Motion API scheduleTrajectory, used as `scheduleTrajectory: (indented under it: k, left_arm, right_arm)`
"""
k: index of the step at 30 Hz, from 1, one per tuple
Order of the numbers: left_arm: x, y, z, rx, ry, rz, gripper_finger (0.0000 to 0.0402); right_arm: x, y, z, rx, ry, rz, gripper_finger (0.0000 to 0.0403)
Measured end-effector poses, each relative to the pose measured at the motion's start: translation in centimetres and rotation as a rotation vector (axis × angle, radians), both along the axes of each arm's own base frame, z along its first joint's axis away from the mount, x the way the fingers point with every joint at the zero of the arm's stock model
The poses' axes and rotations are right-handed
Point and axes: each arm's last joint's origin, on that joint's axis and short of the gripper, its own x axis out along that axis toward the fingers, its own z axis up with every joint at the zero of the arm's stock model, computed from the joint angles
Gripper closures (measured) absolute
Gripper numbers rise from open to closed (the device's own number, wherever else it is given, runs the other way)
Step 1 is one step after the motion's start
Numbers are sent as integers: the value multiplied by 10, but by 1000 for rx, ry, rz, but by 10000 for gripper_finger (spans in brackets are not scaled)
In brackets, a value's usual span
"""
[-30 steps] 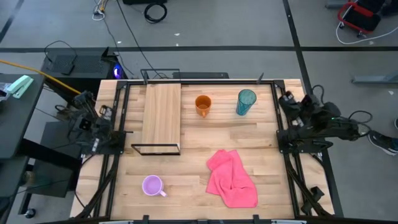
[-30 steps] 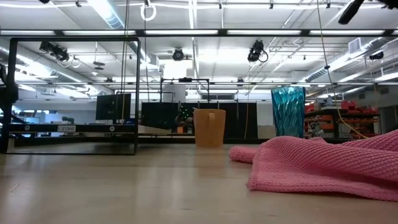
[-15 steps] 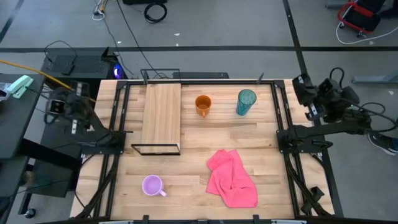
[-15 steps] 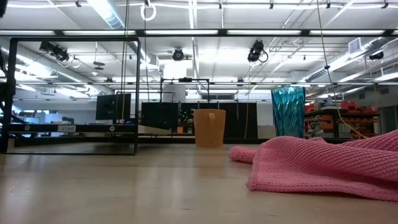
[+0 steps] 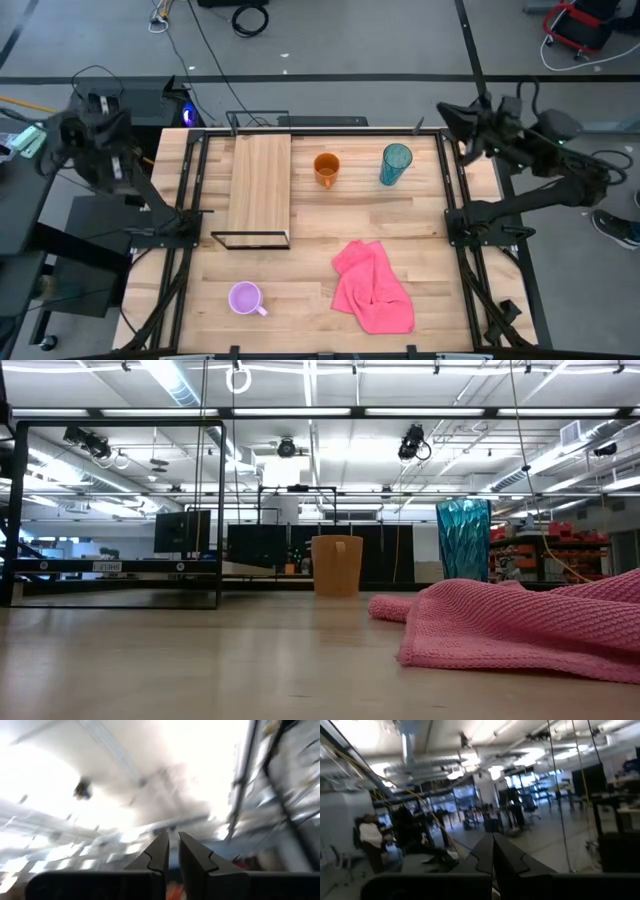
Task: Stack small to large cups/mugs on shelf
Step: Put the blue cup on the shelf
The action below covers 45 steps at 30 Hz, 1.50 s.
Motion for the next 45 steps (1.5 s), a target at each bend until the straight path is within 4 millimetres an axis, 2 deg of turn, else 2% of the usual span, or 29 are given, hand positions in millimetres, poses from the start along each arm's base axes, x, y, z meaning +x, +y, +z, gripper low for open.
scheduleTrajectory:
  k: [5,9,12,17,25,29,36,40,45]
  left_arm:
    - [-11,20,14,-91,86,48,359]
    - [-20,39,18,-117,108,7,368]
    - [-21,51,19,-103,120,-76,375]
    - [-10,61,20,-52,187,-271,386]
    - [-1,62,18,-85,286,-317,386]
    - [0,54,13,-122,289,-339,379]
    - [7,22,3,-78,313,-346,390]
    - [12,1,8,14,301,-325,393]
    - [17,-23,23,138,202,-229,383]
  right_arm:
    - [10,-10,17,60,67,-74,387]
    - [22,-23,21,85,132,-109,387]
    - [35,-33,20,75,185,-21,387]
    - [57,-41,14,86,239,232,387]
    - [55,-34,17,138,211,377,387]
    - [55,-23,18,149,196,454,387]
    - [63,8,25,101,134,645,387]
    - [71,23,35,37,35,732,387]
    - [79,26,36,-22,12,749,387]
